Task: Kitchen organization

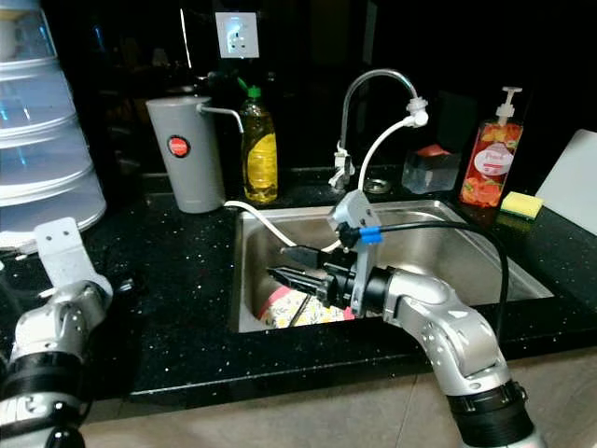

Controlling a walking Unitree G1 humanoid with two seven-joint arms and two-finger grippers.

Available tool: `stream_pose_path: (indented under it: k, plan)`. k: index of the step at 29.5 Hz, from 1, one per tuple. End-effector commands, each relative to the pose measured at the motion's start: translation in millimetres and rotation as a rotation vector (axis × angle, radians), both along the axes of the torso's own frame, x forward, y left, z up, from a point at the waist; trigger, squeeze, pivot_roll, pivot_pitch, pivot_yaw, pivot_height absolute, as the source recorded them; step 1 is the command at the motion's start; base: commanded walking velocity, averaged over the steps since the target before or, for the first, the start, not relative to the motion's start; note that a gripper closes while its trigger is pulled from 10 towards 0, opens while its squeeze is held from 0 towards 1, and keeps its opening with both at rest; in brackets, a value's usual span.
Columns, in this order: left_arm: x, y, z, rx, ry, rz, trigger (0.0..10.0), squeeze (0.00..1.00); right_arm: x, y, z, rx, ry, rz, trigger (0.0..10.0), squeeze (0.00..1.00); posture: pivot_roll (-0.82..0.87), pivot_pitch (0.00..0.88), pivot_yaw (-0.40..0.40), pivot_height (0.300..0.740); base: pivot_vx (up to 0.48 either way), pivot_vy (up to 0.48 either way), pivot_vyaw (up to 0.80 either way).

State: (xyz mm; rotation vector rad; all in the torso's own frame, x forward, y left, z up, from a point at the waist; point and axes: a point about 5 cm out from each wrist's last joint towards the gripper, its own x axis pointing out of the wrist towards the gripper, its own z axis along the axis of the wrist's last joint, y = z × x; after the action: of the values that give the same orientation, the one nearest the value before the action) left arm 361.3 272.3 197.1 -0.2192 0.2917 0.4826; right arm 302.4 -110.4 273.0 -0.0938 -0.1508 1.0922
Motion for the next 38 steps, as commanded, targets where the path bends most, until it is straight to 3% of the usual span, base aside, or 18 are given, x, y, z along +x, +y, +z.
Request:
stream_pose_path:
  k: [1,7,9,10,11,14,18,22,26,27,28,29,38]
  plan:
    - [-9.5,2.6,-35,-0.016,0.164,0.009,0.0,0.0,0.7,-1.8,3,0.009,-0.011,-0.01,10.0,0.0,-0.03,0.037,-0.018,0.74,0.0,0.0,0.0]
    - [-8.3,2.4,-32,0.021,0.139,0.008,0.0,0.0,0.7,-1.8,3,0.01,-0.01,-0.013,10.0,0.0,-0.03,0.037,-0.019,0.74,0.0,0.0,0.0]
    - [-5.9,0.7,-26,0.008,0.086,0.003,0.0,0.0,0.6,-1.9,3,0.01,-0.01,-0.013,10.0,0.0,-0.03,0.038,-0.02,0.74,0.0,0.0,0.0]
    - [-3.5,-0.7,-16,0.033,0.023,-0.008,4.0,0.0,0.6,-2.0,3,0.01,-0.01,-0.014,10.0,0.0,-0.03,0.038,-0.021,0.74,0.0,0.0,0.0]
    - [-0.2,-4.6,3,0.067,-0.087,-0.033,10.0,0.0,0.6,-2.2,3,0.011,-0.01,-0.014,10.0,0.0,-0.03,0.038,-0.021,0.74,0.0,0.0,0.0]
    - [1.0,-9.3,23,0.092,-0.185,-0.056,10.0,0.0,0.6,-2.3,3,0.011,-0.01,-0.015,10.0,0.0,-0.03,0.038,-0.021,0.74,0.0,0.0,0.0]
    - [-9.3,-6.1,39,0.169,-0.199,-0.008,10.0,0.0,0.1,-2.1,3,0.015,-0.01,-0.017,10.0,0.0,-0.03,0.043,-0.008,0.74,0.0,0.0,0.0]
    - [-18.3,2.0,40,0.192,-0.183,0.048,10.0,0.0,-0.3,-2.2,2,0.02,-0.007,-0.022,10.0,0.0,-0.03,0.047,-0.006,0.74,0.0,0.0,0.0]
    - [-29.1,15.1,26,0.15,-0.128,0.096,10.0,0.0,-0.6,-2.9,1,0.03,0.001,-0.033,10.0,0.0,-0.02,0.054,-0.008,0.74,0.0,0.0,0.0]
    - [-32.3,19.7,19,0.129,-0.101,0.102,10.0,0.41,-0.5,-3.0,0,0.035,0.004,-0.036,10.0,0.0,-0.02,0.055,-0.008,0.74,0.0,0.0,0.0]
    - [-32.3,19.7,19,0.129,-0.101,0.102,10.0,0.41,-0.5,-3.0,0,0.035,0.004,-0.036,10.0,0.0,-0.02,0.055,-0.008,0.74,0.0,0.0,0.0]
    - [-33.5,22.3,17,0.125,-0.087,0.108,10.0,1.0,-0.4,-3.0,0,0.036,0.005,-0.038,10.0,0.0,-0.02,0.055,-0.008,0.74,0.0,0.0,0.0]
    - [-37.7,34.2,16,0.113,-0.065,0.128,10.0,1.0,0.4,-3.7,-1,0.04,0.007,-0.043,10.0,0.0,-0.02,0.051,-0.007,0.74,0.0,0.0,0.0]
